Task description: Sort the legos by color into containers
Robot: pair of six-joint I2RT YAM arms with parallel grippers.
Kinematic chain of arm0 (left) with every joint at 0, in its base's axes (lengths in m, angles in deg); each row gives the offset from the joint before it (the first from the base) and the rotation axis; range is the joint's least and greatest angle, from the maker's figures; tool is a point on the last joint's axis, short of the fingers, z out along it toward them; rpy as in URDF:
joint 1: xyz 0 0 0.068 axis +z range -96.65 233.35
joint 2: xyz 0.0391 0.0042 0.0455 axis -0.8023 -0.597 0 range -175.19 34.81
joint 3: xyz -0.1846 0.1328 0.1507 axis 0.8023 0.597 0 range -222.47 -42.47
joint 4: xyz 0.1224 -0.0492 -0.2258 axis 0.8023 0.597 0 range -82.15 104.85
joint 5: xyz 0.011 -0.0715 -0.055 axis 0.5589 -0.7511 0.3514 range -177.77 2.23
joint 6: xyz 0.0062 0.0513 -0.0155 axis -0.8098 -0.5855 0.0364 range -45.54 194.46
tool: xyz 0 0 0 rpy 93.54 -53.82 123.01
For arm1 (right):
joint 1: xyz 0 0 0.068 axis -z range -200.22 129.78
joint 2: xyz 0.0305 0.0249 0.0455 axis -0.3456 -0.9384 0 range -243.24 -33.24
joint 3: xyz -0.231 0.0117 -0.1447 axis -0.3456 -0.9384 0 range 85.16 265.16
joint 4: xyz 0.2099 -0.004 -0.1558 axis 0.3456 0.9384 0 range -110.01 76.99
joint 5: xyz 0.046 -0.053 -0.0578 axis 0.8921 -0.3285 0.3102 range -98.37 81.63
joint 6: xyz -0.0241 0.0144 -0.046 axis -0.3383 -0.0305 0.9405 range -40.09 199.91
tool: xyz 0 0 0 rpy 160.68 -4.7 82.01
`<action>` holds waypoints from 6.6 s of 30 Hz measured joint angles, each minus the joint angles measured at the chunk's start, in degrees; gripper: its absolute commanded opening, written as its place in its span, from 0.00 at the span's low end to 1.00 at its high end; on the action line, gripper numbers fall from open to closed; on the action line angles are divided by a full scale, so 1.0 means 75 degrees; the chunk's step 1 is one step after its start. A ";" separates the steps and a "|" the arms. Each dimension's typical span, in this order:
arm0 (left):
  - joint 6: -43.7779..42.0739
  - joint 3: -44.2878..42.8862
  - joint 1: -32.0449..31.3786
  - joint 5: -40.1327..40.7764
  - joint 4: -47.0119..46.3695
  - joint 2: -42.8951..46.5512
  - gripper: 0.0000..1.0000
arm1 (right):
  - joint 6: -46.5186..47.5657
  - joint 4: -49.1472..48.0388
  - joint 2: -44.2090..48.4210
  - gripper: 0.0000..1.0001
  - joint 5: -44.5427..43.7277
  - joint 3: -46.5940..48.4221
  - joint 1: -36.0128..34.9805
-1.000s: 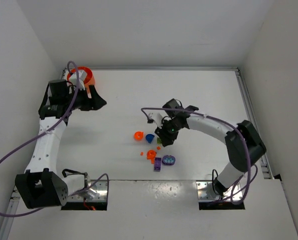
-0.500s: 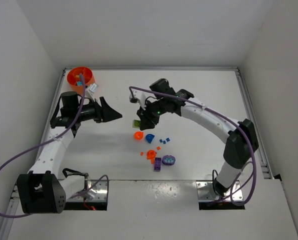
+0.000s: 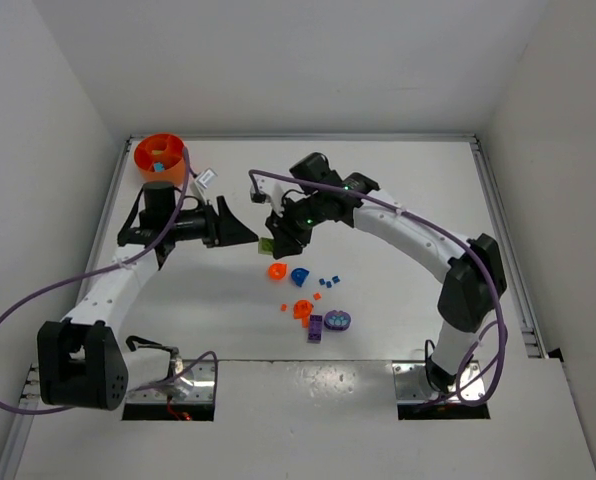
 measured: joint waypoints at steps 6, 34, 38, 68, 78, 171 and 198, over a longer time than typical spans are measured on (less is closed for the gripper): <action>0.0026 0.0000 -0.0207 -0.0105 -0.0038 -0.0312 0.75 | -0.0006 0.0090 -0.0181 0.02 -0.0026 0.0309 -0.0105; -0.1848 -0.2142 -0.0213 0.1390 0.1367 -0.0685 0.01 | -0.0154 -0.0294 0.0761 0.91 -0.0935 -0.1378 0.0169; -0.2672 -0.4144 0.0166 0.3110 0.2040 -0.1617 0.01 | -0.0128 -0.0490 0.1565 0.91 -0.1329 -0.2226 0.0487; -0.3998 -1.0701 0.1606 0.9661 0.3465 -0.7822 0.08 | -0.0111 -0.0755 0.0886 0.88 -0.1408 -0.2629 0.1346; -0.3806 -1.0917 0.1705 0.9241 0.3433 -0.8189 0.09 | -0.0111 -0.0755 0.0828 0.88 -0.1376 -0.2629 0.1346; -0.1856 -0.1116 0.1868 -0.0017 0.2908 0.1040 0.77 | 0.0664 -0.0892 0.2445 0.08 -0.1102 -0.2410 -0.0087; -0.0941 -0.0892 0.0784 -0.0761 0.2122 0.0283 0.81 | -0.0172 -0.0650 0.0201 0.07 -0.1000 0.0533 -0.0731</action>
